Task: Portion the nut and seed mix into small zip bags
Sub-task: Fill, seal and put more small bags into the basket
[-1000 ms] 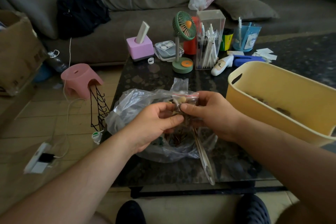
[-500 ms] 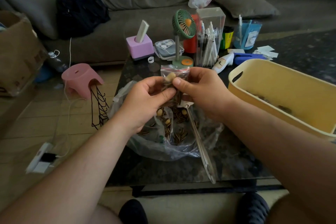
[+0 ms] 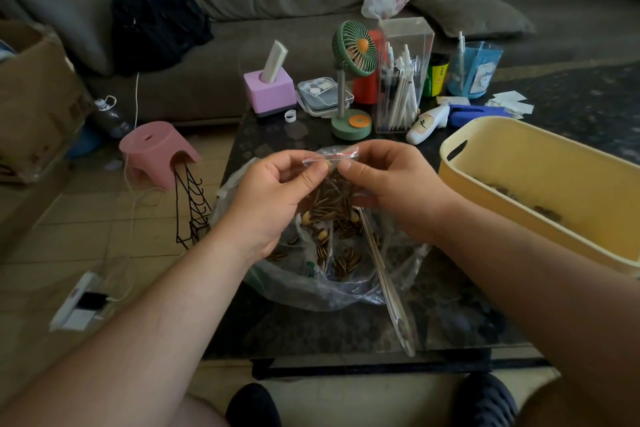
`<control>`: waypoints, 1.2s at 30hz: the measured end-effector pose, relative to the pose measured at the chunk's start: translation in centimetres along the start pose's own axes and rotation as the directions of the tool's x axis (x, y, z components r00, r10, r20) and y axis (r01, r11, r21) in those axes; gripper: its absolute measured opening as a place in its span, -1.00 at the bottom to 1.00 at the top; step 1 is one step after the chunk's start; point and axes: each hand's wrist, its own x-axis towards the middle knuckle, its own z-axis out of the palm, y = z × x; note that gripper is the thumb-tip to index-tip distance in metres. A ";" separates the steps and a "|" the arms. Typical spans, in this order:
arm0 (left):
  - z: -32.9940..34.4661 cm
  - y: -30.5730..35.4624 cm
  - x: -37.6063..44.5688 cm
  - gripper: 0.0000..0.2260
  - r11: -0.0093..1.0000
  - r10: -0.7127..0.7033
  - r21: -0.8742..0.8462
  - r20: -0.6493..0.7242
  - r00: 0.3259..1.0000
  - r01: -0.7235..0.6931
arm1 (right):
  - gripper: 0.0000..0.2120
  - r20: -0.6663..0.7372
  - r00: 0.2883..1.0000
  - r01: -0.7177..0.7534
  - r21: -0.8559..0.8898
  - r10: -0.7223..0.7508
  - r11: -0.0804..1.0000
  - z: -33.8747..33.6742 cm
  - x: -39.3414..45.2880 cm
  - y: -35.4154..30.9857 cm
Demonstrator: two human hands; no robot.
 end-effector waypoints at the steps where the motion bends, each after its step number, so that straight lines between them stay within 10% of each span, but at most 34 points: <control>1: 0.0 0.0 0.0 -0.88 1.000 -0.006 0.000 -0.001 1.000 0.006 | -0.91 -0.010 1.000 0.000 0.020 0.000 1.000 0.0 -0.1 -0.1; 36: 2.4 -1.0 -1.6 -0.85 0.978 -0.138 -0.187 -0.239 0.961 0.094 | -0.88 -0.178 0.982 -0.052 0.051 0.061 0.997 1.1 -0.7 1.8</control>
